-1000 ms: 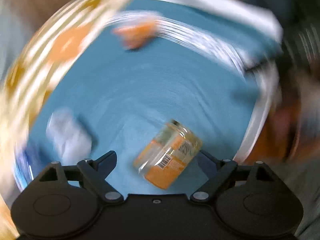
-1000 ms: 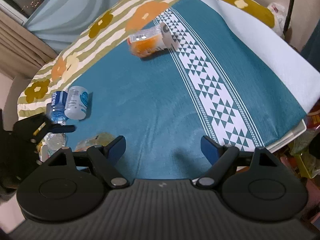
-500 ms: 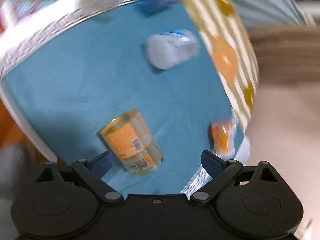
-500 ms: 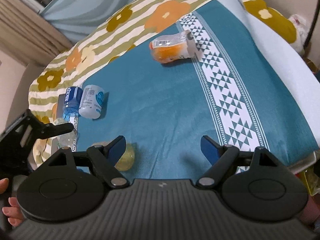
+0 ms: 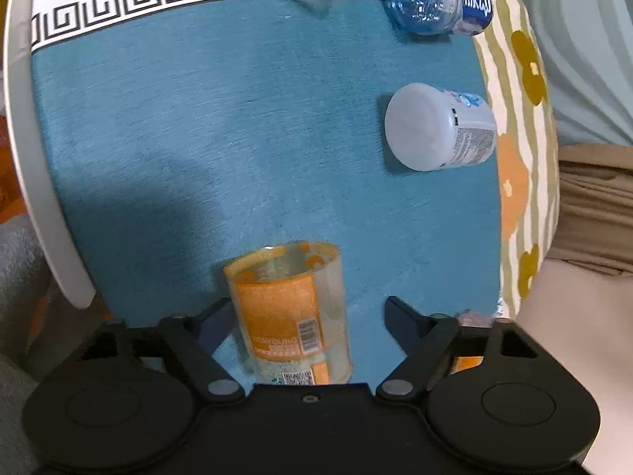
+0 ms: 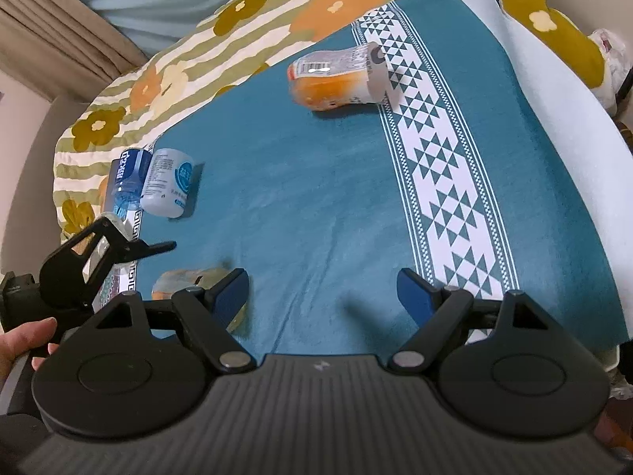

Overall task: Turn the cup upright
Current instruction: 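Roll the left tool to turn the held cup rim-up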

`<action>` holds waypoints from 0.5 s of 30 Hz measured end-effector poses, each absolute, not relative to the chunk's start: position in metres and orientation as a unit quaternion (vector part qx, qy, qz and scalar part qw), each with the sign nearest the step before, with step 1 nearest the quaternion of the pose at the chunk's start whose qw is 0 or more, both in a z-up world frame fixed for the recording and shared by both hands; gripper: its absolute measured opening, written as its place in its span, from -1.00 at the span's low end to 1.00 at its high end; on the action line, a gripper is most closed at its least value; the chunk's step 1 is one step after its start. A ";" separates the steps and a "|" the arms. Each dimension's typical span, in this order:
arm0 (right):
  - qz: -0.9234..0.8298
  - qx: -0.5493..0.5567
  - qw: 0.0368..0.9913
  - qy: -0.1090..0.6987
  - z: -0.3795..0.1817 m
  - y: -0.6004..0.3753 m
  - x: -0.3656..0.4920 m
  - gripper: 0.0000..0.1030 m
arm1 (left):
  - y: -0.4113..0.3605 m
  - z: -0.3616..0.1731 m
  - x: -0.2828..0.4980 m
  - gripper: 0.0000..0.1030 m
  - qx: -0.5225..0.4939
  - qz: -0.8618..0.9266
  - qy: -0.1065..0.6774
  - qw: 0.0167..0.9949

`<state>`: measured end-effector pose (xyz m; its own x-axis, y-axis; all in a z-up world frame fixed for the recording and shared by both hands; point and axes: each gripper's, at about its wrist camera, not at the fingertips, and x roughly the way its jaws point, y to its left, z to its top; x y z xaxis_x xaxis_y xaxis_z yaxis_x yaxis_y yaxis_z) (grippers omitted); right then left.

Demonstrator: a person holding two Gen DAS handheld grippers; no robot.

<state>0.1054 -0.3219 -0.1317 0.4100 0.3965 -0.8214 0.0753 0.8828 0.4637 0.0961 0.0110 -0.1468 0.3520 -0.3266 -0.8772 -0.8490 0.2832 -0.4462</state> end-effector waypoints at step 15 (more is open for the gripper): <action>0.089 0.250 0.808 0.526 -0.132 -0.332 0.111 0.88 | 0.013 -0.134 0.150 0.22 -0.278 0.088 0.650 0.702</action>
<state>0.1108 -0.3318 -0.1325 0.4308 0.4073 -0.8053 0.1192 0.8589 0.4982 0.1497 0.0134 -0.1338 0.1400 -0.2376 -0.9612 -0.4858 0.8294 -0.2758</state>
